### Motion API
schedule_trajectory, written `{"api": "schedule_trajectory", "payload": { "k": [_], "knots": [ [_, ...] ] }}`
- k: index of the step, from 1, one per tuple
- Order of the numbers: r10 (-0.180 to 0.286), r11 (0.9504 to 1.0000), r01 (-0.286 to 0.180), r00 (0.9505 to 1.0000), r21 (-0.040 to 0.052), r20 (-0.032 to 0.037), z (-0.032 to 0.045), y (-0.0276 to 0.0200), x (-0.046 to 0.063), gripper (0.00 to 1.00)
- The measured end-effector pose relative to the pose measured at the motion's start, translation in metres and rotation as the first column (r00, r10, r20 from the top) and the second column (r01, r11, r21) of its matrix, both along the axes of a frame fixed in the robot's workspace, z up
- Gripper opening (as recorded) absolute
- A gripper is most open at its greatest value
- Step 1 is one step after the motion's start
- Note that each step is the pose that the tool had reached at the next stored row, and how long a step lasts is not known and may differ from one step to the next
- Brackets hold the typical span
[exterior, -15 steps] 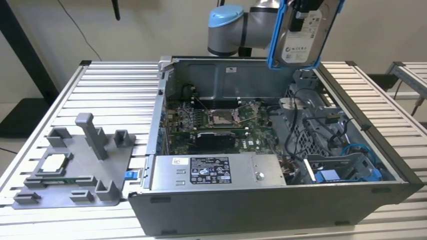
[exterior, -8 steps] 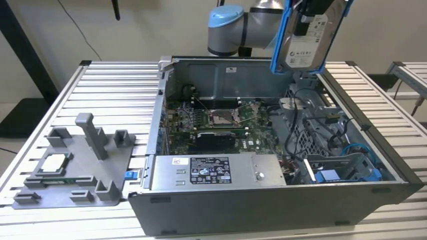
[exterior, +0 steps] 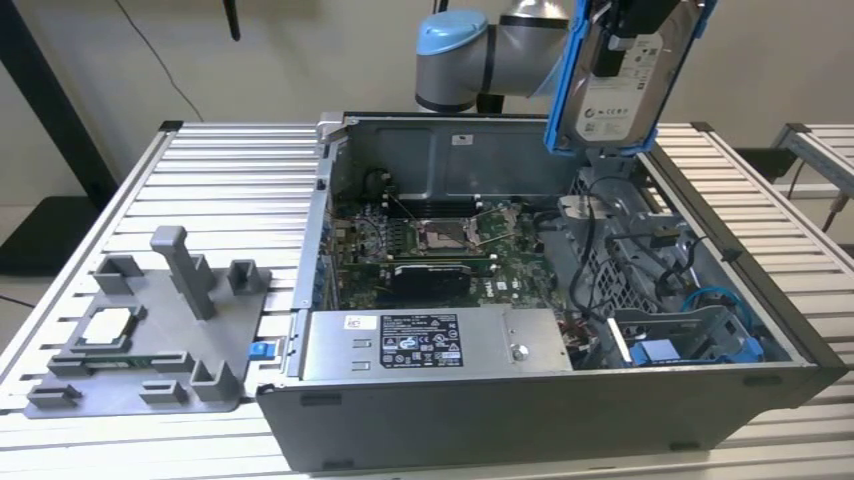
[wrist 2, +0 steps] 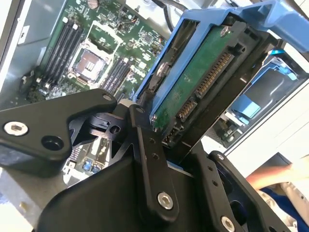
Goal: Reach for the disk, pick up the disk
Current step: 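Pick up the disk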
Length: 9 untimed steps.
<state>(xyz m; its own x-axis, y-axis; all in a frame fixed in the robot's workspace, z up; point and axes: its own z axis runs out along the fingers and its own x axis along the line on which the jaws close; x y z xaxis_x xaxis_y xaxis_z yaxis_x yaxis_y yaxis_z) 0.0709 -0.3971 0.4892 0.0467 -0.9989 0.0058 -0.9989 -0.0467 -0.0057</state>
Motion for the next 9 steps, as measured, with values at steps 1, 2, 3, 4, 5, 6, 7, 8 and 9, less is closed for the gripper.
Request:
{"api": "schedule_trajectory", "payload": {
  "k": [1,2,3,4,5,6,7,8,9],
  "knots": [
    [0.000,1.0000,0.000,1.0000,0.0001,0.0000,0.0000,-0.0001,0.0000,0.00],
    [0.000,1.0000,0.000,1.0000,0.0001,0.0000,0.0000,-0.0001,0.0000,0.00],
    [0.000,1.0000,0.000,1.0000,0.0001,0.0000,0.0000,-0.0001,0.0000,0.00],
    [0.000,1.0000,0.000,1.0000,0.0001,0.0000,0.0000,-0.0001,0.0000,0.00],
    [0.000,1.0000,0.000,1.0000,0.0001,0.0000,0.0000,-0.0001,0.0000,0.00],
    [0.000,1.0000,0.000,1.0000,0.0001,0.0000,0.0000,-0.0001,0.0000,0.00],
    [0.000,1.0000,0.000,1.0000,0.0001,0.0000,0.0000,-0.0001,0.0000,0.00],
    [0.000,1.0000,0.000,1.0000,0.0001,0.0000,0.0000,-0.0001,0.0000,0.00],
    [0.000,1.0000,0.000,1.0000,0.0000,0.0000,0.0000,-0.0002,0.0000,0.00]
  ]
}}
